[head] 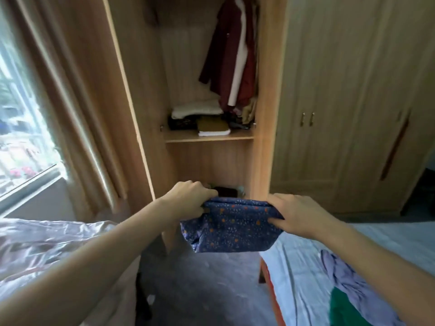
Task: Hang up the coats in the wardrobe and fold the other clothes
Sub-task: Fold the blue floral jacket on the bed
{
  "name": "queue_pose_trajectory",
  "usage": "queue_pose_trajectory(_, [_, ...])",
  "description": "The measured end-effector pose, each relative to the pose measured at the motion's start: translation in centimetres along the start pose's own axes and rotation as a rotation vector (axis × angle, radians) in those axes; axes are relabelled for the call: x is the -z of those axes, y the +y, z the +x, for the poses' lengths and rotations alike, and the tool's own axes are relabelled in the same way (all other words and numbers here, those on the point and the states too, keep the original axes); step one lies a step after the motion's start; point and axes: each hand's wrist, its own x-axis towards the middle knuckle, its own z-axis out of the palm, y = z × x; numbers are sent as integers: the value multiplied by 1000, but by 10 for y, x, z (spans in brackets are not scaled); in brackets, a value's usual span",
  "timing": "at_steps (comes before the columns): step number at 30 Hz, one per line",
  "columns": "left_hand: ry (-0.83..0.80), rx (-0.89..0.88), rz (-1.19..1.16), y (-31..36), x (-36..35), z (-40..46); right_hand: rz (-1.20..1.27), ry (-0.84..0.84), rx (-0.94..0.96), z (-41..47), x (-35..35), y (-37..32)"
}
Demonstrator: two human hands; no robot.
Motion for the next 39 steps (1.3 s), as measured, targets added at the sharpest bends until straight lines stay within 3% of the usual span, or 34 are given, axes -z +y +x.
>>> queue_pose_trajectory(6, [54, 146, 49, -63, -20, -18, -51, 17, 75, 76, 6, -36])
queue_pose_trajectory(13, [61, 218, 40, -116, -44, 16, -22, 1, 148, 162, -14, -22])
queue_pose_trajectory(27, [53, 325, 42, -220, -64, 218, -44, 22, 223, 384, -37, 113])
queue_pose_trajectory(39, [-23, 365, 71, -330, -98, 344, -9, 19, 263, 551, -84, 166])
